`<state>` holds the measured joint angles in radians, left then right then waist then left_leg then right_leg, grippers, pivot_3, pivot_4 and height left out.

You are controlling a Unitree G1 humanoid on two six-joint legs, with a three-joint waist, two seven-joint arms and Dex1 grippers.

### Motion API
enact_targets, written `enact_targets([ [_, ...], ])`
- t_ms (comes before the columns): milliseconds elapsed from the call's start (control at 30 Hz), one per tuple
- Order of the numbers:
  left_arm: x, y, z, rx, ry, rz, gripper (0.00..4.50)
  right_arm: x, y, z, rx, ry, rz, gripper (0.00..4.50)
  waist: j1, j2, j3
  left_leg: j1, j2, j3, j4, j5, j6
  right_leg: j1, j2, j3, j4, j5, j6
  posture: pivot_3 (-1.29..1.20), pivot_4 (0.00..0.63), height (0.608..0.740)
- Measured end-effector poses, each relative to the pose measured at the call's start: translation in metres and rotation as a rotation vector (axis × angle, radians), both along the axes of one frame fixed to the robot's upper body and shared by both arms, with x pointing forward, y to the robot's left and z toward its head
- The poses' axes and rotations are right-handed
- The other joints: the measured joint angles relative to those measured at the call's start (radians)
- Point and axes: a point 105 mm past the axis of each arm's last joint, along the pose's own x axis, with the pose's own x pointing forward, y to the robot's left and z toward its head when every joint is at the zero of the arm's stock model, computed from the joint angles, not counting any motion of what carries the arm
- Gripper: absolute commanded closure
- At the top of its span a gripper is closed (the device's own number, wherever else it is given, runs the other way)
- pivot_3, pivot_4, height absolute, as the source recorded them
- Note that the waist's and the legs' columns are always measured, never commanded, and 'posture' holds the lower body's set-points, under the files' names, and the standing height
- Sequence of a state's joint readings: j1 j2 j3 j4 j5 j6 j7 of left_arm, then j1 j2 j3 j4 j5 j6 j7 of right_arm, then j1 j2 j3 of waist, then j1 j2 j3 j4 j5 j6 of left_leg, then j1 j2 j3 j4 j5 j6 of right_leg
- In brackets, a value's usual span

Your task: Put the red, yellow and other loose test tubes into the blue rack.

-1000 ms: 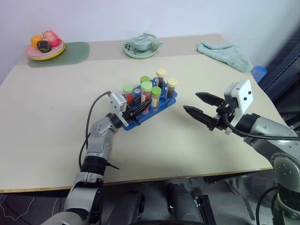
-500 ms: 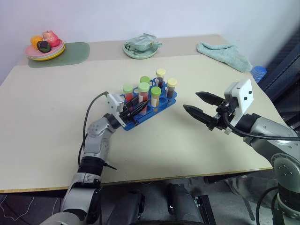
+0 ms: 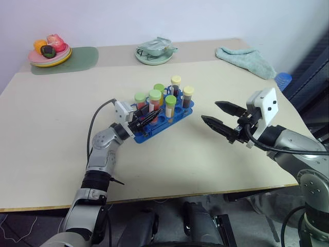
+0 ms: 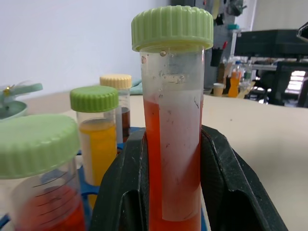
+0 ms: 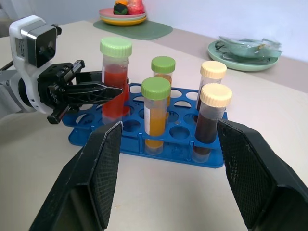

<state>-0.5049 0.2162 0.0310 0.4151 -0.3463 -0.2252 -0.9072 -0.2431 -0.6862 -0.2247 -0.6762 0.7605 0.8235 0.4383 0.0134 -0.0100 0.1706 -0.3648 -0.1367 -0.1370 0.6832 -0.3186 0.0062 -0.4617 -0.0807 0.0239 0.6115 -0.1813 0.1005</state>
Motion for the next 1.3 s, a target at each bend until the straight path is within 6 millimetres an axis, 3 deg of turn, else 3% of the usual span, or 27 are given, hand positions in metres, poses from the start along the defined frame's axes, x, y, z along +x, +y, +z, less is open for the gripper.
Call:
enact_targets([
  [1033,-0.0088,-0.004,-0.0059,0.014,-0.017,-0.058,3.69,-0.0012,-0.0011,-0.0043,0.008,0.004,-0.023,1.35,0.0,0.0,-0.002,0.002,0.0,0.0,0.0,0.0,0.0,0.001,0.0,0.0,0.0,0.0,0.0,0.0,0.15,0.74],
  [1300,-0.0062,0.0001,-0.0094,0.03,-0.032,-0.034,3.69,-0.0019,-0.0004,-0.0031,0.007,-0.004,-0.023,1.35,-0.001,0.0,-0.003,0.009,0.001,0.0,-0.002,-0.003,0.006,0.009,0.001,0.0,-0.002,0.0,0.0,0.0,0.15,0.74],
])
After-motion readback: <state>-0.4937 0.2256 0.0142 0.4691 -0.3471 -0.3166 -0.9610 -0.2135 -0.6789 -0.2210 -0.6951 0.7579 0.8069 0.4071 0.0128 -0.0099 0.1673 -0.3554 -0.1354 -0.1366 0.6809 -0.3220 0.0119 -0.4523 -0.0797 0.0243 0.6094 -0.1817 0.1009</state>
